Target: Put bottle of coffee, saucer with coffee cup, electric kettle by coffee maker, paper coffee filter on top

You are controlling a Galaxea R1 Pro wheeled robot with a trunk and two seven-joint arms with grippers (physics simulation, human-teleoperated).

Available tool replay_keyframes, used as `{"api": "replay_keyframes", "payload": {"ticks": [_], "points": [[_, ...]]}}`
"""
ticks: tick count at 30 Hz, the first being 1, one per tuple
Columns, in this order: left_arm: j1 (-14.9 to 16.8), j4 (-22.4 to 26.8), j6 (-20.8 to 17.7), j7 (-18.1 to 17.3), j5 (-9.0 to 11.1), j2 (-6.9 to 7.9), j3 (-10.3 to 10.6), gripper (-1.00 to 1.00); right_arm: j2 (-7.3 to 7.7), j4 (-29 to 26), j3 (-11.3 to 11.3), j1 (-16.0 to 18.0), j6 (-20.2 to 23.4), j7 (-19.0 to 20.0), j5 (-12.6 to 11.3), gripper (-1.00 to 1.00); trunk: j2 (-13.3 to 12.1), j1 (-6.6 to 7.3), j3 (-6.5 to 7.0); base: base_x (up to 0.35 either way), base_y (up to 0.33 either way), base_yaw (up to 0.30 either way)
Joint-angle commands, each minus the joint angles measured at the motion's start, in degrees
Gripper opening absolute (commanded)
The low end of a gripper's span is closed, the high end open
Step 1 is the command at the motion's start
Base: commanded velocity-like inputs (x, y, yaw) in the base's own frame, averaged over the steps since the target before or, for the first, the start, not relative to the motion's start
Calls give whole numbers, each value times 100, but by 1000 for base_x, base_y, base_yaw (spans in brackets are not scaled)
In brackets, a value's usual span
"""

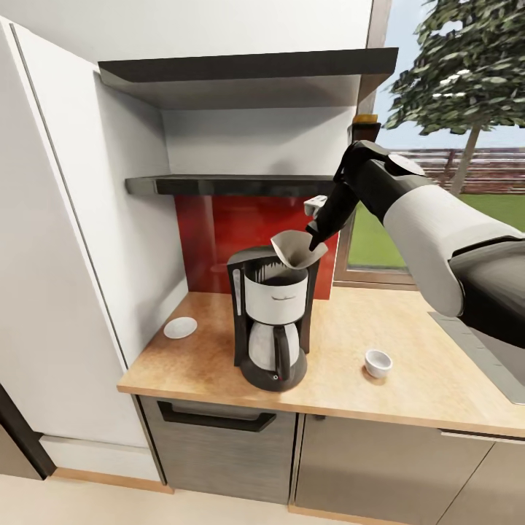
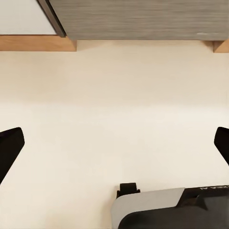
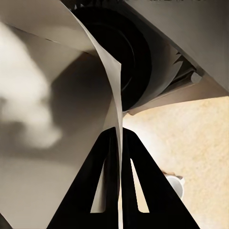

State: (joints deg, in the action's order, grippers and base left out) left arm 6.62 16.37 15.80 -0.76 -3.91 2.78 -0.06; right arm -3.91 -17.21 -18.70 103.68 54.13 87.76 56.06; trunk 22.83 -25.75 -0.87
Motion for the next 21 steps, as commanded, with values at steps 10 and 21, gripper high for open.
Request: {"api": "replay_keyframes", "payload": {"ticks": [10, 21], "points": [[1, -3, 19, -3, -32, 3, -3, 100, -70, -13, 7, 5, 98, 84, 69, -100, 9, -3, -9, 0, 0, 0], [3, -3, 19, -3, -31, 3, -3, 100, -81, -19, 7, 3, 95, 77, 63, -100, 9, -3, -41, 0, 0, 31]]}}
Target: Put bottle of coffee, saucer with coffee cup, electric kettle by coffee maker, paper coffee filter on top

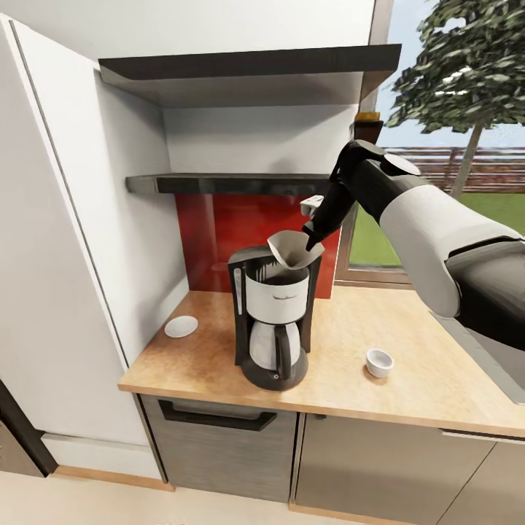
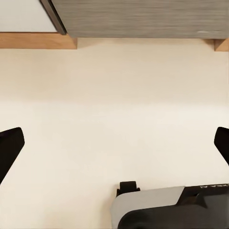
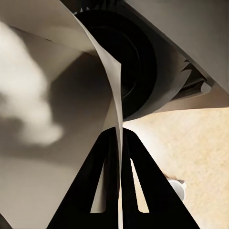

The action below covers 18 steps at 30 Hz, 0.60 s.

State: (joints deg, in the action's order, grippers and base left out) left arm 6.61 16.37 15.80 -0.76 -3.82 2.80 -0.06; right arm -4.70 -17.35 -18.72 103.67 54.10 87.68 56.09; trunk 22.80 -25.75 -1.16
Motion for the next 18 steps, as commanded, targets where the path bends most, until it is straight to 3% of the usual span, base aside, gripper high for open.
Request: {"api": "replay_keyframes", "payload": {"ticks": [1, 11, 18], "points": [[5, -2, 19, -3, -40, 1, -3, 100, -2, -6, 9, 4, 96, 84, 61, -100, 12, -3, -13, 0, 0, 8], [5, -2, 19, -3, -40, 1, -3, 100, -5, -1, 9, 4, 99, 82, 60, -100, 12, -3, -20, 0, 0, 9], [4, -2, 19, -3, -40, 1, -3, 100, -5, 6, 9, 5, 99, 82, 60, -100, 12, -3, -57, 0, 0, 128]]}}
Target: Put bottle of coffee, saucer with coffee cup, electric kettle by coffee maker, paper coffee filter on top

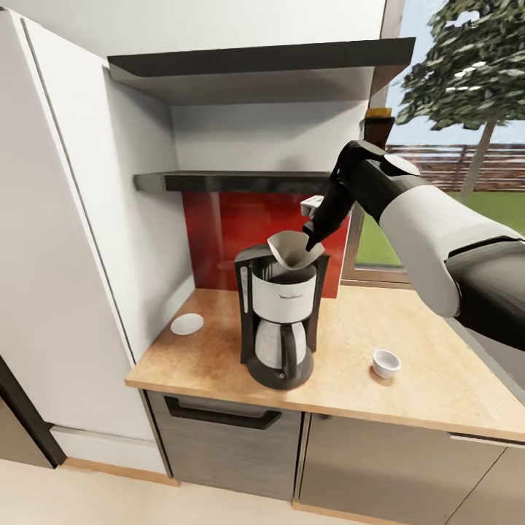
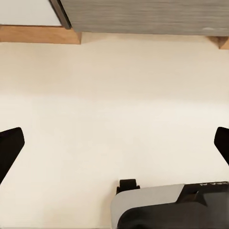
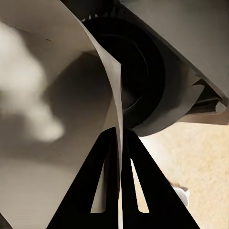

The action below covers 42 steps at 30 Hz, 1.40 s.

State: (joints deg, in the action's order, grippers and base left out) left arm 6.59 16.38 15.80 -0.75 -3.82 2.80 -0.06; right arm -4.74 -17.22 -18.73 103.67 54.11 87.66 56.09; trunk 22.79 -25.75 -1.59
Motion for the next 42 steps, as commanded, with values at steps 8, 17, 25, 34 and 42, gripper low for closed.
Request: {"api": "replay_keyframes", "payload": {"ticks": [8, 17, 25, 34, 42], "points": [[2, -3, 20, -4, -40, 1, -3, 100, 1, -1, 11, 4, 97, 85, 60, -100, 13, -3, -29, 0, 0, 50], [5, -3, 20, -4, -40, 1, -5, 100, 3, 6, 16, 4, 98, 85, 60, -100, 13, -3, -53, 0, 0, 2], [7, -3, 20, -4, -40, 0, -8, 100, 8, 5, 18, 4, 99, 85, 60, -100, 13, -3, -89, 0, 0, 0], [3, -3, 20, -4, -40, 1, -8, 100, 8, 8, 18, 4, 98, 85, 60, -100, 13, -3, -102, 0, 0, 0], [6, -3, 20, -4, -40, 1, -6, 100, 8, 8, 18, 4, 99, 85, 60, -100, 13, -3, -164, 0, 0, 0]]}}
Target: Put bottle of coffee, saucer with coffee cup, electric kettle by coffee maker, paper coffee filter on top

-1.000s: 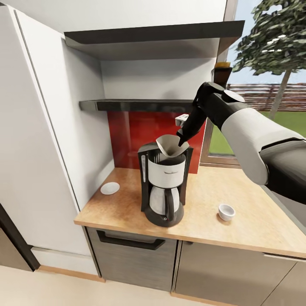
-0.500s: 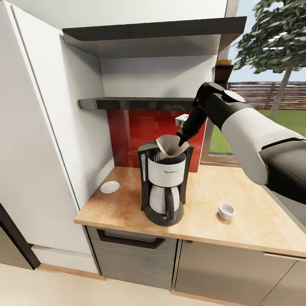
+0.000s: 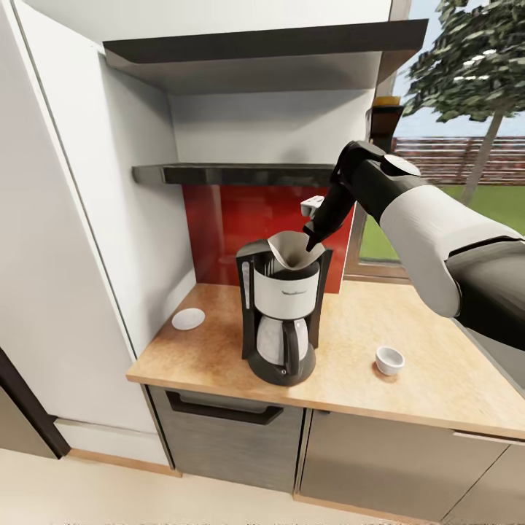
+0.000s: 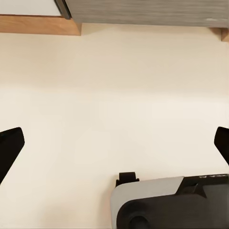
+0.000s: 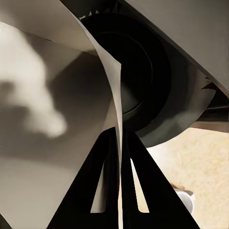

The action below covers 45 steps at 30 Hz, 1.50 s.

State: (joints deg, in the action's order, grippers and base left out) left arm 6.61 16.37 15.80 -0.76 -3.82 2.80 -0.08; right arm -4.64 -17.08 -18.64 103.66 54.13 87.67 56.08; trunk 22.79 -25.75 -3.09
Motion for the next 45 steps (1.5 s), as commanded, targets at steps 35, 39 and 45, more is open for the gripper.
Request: {"api": "replay_keyframes", "payload": {"ticks": [35, 39, 45], "points": [[1, -2, 19, -7, -40, -7, -10, 100, -2, -6, 1, -12, 89, 84, 61, -100, 13, -3, -94, 2, 0, 27], [0, -2, 19, -4, -40, -7, -10, 100, -2, -6, -5, -12, 89, 84, 65, -100, 13, -3, -94, 115, 0, 0], [2, -2, 19, -4, -40, -7, -6, 100, -2, -6, -8, -13, 89, 84, 69, -100, 13, -3, -94, 55, 0, 0]]}}
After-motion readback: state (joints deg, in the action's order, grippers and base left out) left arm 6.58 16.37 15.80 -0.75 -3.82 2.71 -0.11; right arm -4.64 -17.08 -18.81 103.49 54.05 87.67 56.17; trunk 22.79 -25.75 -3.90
